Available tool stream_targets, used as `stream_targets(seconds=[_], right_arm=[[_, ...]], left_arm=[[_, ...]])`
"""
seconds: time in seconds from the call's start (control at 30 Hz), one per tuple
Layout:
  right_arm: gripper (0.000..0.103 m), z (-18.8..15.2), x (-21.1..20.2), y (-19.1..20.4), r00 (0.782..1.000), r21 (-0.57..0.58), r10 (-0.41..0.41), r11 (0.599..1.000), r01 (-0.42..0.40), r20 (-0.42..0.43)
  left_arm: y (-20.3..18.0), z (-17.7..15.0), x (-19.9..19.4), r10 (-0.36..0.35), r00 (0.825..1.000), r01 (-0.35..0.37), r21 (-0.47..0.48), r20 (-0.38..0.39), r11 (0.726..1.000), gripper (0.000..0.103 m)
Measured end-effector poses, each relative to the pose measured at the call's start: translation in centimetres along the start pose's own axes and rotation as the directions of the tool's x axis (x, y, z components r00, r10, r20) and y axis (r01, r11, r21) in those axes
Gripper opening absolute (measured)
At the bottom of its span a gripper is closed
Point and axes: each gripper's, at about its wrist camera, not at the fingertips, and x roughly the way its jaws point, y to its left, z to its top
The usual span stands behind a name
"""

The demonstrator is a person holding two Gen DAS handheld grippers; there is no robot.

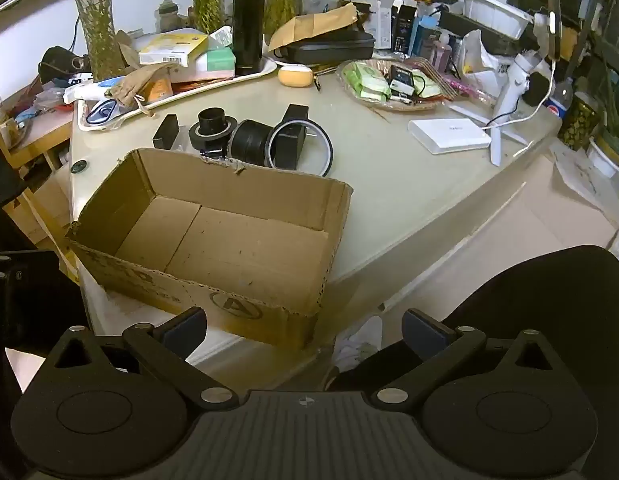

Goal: Organize rigid objects
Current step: 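Move both tools from the cardboard box toward the black items on the table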

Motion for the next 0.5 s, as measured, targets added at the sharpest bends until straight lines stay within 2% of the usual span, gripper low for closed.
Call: stream_targets(seconds=[0.1, 0.17, 0.5], right_arm=[[0.103, 0.2, 0.4, -0.3, 1.000, 0.008, 0.009, 1.000, -0.009, -0.005], [0.103, -0.2, 0.1, 0.1, 0.999, -0.017, -0.021, 1.000, 0.022, 0.041], [0.103, 0.3, 0.4, 0.3, 1.000, -0.016, 0.008, 1.000, -0.008, 0.001]], left_arm=[[-0.1, 0.2, 0.1, 0.011, 1.000, -0.011, 0.012, -0.008, 1.000, 0.103], [0.1, 0.3, -0.4, 0.015, 1.000, -0.015, 0.004, 0.005, 1.000, 0.103], [-0.8, 0.1, 0.1, 0.035, 0.999, -0.035, 0.036, 0.013, 0.999, 0.103]])
